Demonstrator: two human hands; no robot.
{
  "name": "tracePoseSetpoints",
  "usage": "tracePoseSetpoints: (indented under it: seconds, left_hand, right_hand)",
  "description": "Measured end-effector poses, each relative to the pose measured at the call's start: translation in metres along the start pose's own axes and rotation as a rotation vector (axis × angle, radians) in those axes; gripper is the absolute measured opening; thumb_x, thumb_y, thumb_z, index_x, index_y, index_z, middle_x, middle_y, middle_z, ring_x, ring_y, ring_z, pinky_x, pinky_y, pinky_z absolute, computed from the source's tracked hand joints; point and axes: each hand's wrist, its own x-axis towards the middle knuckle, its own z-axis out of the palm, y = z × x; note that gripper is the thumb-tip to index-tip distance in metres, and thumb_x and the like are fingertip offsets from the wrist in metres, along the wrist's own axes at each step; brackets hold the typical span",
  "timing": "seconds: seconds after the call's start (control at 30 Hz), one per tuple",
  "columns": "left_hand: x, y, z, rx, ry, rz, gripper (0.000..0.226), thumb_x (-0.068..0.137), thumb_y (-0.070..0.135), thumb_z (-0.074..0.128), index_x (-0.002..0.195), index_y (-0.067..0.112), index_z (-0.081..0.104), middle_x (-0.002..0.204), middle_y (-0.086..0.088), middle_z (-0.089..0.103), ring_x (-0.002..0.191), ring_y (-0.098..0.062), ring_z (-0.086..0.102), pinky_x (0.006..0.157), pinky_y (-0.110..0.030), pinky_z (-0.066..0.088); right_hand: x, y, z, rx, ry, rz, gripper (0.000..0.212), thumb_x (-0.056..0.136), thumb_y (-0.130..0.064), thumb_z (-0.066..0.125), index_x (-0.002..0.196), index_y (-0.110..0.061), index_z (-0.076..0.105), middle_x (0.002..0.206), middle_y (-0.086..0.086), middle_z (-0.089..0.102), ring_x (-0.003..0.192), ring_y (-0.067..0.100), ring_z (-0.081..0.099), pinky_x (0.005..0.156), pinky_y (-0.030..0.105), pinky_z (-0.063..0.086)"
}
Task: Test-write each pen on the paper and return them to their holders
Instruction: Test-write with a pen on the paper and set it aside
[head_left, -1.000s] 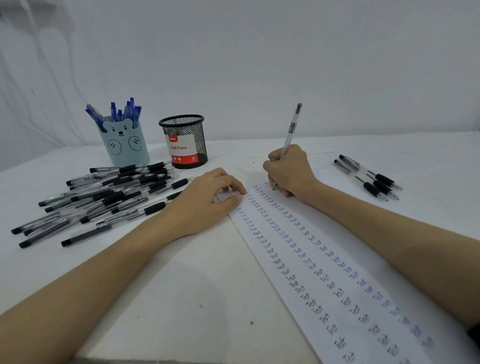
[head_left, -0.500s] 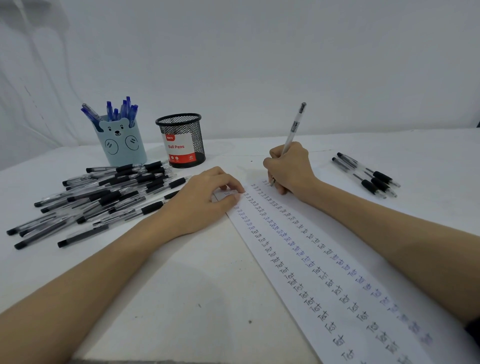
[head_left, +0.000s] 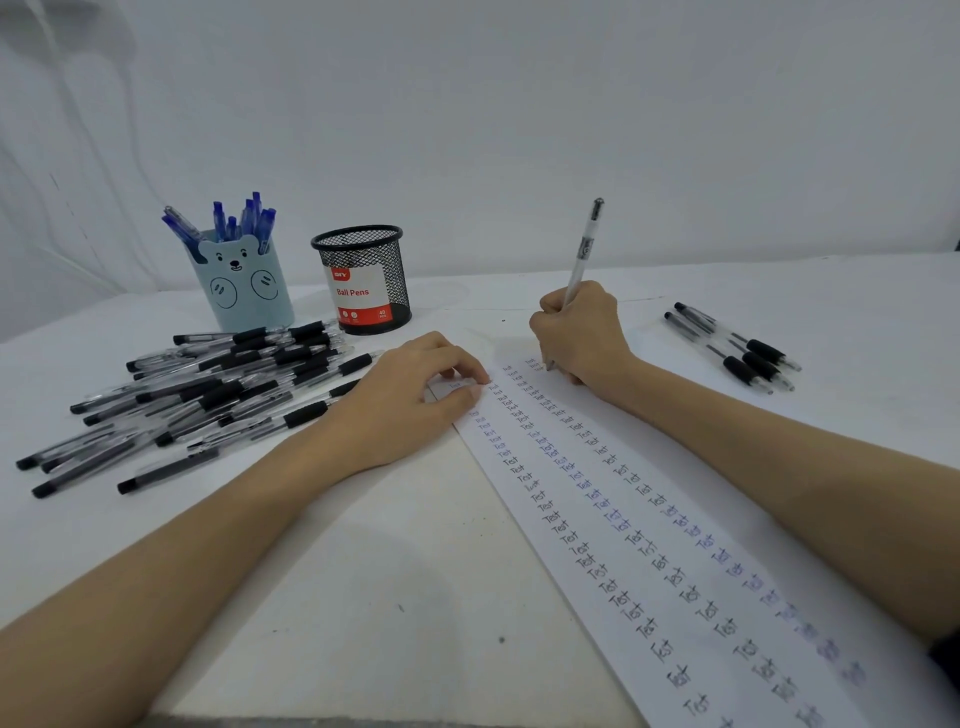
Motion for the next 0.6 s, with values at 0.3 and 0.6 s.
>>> tracePoseSetpoints:
  seconds: [0.3, 0.6]
  left_hand:
    - [-0.001, 0.0, -0.001, 0.014, 0.0, 0.002, 0.013, 0.091, 0.024, 0.058, 0.101, 0.024, 0.067, 0.104, 0.007, 0.059, 0.096, -0.003, 0.054, 0.08, -0.006, 0.035]
    - [0.0, 0.006, -0.006, 0.032, 0.05, 0.029, 0.012, 0.091, 0.024, 0.057, 0.1, 0.028, 0.065, 0.102, 0.012, 0.057, 0.098, 0.0, 0.051, 0.08, -0.01, 0.036]
  right_hand:
    - [0.004, 0.002, -0.008, 0.337, -0.033, 0.221, 0.04, 0.083, -0.008, 0.059, 0.055, -0.014, 0.031, 0.052, 0.015, 0.052, 0.022, 0.015, 0.031, 0.035, 0.011, 0.021]
    - [0.004, -0.014, -0.036, 0.354, -0.251, 0.178, 0.027, 0.079, 0.014, 0.059, 0.074, -0.01, 0.046, 0.067, 0.012, 0.061, 0.074, 0.027, 0.071, 0.077, 0.027, 0.056]
